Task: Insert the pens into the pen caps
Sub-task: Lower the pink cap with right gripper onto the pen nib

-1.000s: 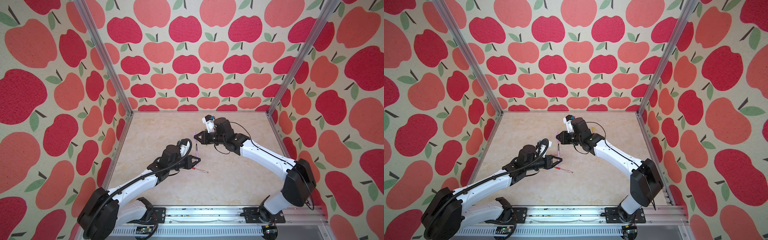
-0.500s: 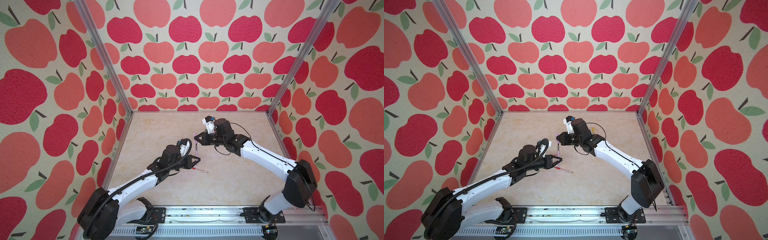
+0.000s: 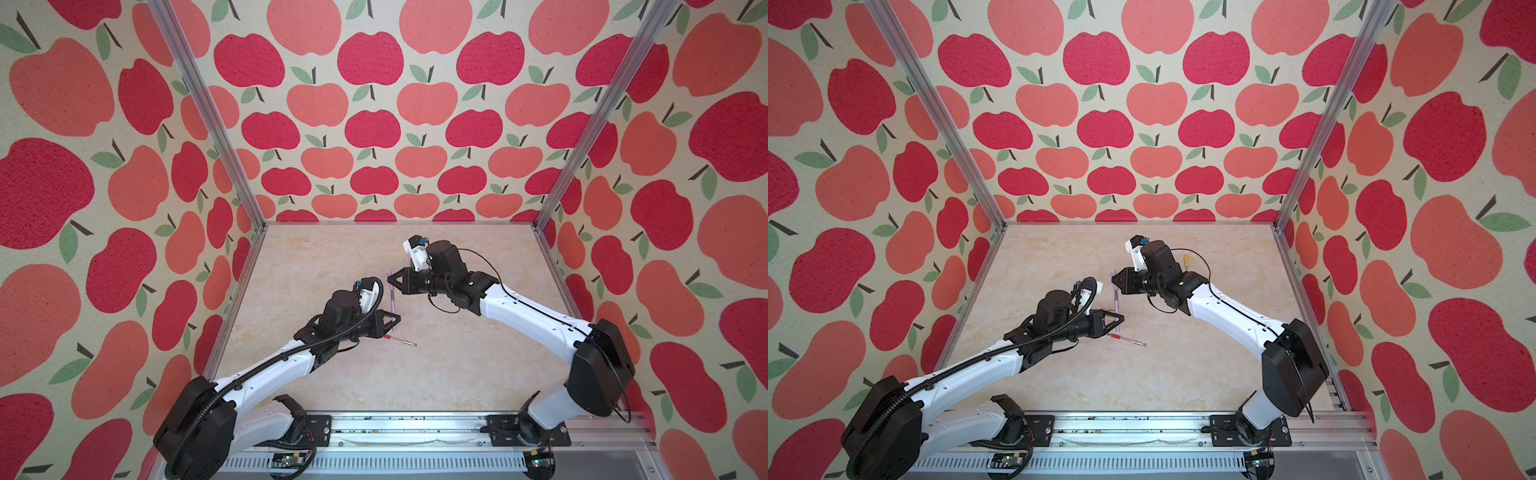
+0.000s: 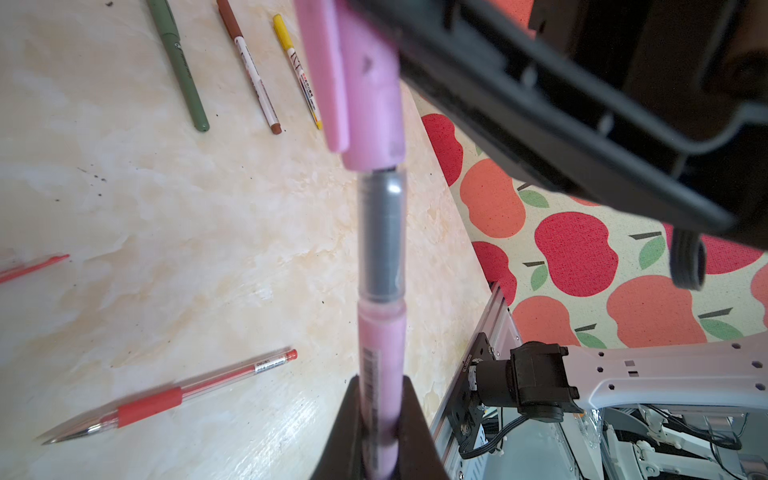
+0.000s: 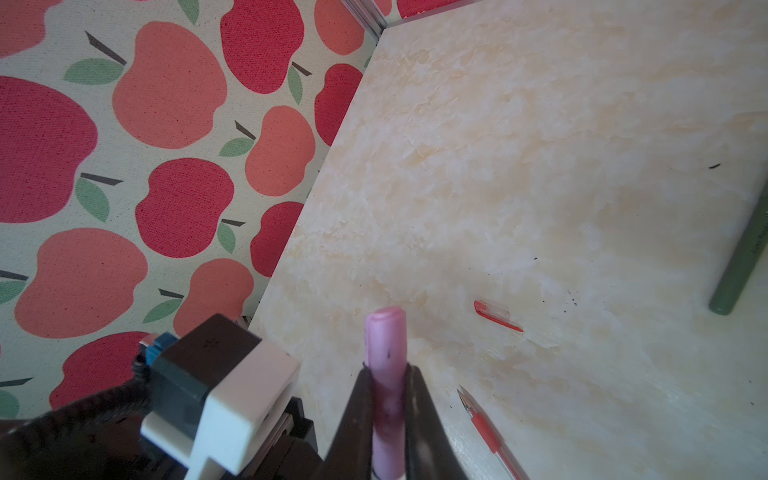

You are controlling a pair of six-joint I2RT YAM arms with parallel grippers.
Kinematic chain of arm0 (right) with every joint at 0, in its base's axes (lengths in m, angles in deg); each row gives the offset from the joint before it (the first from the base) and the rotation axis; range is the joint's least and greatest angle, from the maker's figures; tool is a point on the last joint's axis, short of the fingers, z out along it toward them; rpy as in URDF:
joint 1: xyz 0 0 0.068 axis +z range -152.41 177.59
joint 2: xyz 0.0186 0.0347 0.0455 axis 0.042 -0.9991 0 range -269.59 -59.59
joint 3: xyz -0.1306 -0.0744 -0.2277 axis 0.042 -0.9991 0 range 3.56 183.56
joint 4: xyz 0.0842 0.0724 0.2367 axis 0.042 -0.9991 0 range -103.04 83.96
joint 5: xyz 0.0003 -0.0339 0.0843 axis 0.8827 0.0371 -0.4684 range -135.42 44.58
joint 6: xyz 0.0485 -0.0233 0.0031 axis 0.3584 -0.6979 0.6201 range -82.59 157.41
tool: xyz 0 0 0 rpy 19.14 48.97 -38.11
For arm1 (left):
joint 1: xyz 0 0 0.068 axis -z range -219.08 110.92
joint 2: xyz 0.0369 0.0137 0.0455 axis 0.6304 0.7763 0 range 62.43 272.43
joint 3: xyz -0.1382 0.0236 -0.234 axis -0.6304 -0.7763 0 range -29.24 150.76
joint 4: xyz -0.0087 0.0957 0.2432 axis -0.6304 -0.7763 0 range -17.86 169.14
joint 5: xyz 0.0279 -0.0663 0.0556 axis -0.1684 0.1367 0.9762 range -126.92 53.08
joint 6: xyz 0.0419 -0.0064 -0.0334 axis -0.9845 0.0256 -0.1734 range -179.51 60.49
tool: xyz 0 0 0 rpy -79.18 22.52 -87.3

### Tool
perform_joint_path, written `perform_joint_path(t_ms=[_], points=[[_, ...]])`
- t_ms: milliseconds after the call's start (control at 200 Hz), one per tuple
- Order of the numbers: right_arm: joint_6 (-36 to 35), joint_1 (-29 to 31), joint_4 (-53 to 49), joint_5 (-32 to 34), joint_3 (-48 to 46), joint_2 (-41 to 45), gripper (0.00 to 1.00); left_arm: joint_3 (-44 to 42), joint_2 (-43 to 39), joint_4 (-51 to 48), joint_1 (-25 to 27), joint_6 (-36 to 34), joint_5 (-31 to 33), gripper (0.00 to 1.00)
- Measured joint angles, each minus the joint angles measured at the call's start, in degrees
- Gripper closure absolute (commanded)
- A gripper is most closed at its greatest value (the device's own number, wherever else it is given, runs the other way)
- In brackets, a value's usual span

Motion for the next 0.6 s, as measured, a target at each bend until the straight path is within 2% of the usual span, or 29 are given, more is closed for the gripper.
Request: perform_joint_path(t_ms=[600], points=[[1.57,1.88,3.08,1.46,-2.58,2.23,0.9,-0.33,-1.36,1.01,0.13,-0.02,2.1,1.0]])
